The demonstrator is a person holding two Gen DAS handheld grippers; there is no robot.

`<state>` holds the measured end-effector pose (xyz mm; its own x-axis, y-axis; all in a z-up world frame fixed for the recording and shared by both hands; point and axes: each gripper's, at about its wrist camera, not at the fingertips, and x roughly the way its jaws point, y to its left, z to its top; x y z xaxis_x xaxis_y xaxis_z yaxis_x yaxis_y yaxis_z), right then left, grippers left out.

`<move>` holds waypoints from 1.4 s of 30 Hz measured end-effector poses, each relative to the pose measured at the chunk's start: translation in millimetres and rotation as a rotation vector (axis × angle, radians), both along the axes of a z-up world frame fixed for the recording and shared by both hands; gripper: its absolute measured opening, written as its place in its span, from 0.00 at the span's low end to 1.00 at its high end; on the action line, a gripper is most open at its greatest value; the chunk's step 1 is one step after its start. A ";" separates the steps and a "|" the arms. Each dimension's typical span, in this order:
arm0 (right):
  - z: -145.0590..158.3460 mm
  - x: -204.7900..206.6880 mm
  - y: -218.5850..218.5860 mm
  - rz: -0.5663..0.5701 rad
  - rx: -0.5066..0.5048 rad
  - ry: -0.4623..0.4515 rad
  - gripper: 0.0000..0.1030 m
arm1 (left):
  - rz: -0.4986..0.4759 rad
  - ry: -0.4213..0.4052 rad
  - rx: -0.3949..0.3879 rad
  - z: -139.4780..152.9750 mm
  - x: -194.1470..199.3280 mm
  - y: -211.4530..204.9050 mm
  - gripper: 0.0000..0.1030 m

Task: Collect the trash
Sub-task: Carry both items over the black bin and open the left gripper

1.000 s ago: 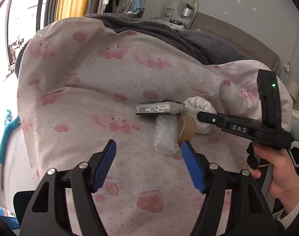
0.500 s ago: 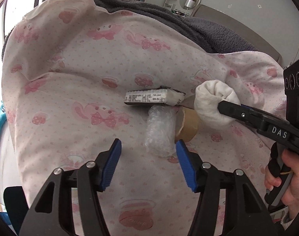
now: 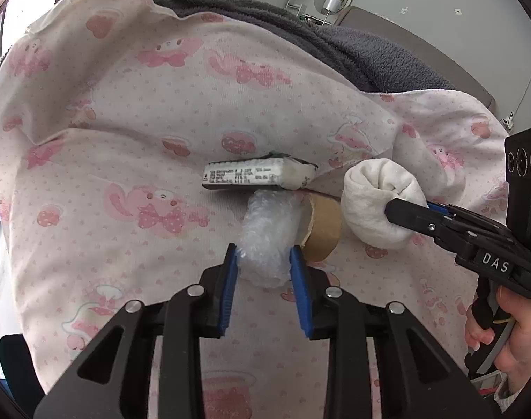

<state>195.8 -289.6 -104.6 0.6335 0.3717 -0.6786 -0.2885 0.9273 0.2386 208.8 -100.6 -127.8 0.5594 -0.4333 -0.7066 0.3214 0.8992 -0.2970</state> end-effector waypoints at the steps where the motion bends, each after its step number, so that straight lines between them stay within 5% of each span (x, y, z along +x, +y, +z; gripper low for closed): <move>1: 0.7 -0.1 -0.4 -0.003 0.002 -0.001 0.25 | 0.000 -0.001 0.001 1.6 -1.0 0.9 0.31; 14: 26.0 3.2 33.2 0.002 0.040 -0.050 0.25 | -0.025 -0.006 0.089 22.3 -32.4 32.8 0.31; 30: 48.0 -2.0 149.9 0.102 0.018 -0.109 0.25 | 0.220 -0.170 0.141 49.1 -76.6 136.7 0.33; 42: 49.7 -20.0 248.9 0.243 -0.013 -0.133 0.25 | 0.310 -0.022 0.214 28.9 -95.5 211.0 0.33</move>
<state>175.8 -40.6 -54.9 0.6105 0.5158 -0.6010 -0.5309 0.8297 0.1727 113.3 110.4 -98.9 0.6571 -0.0846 -0.7491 0.0285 0.9958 -0.0875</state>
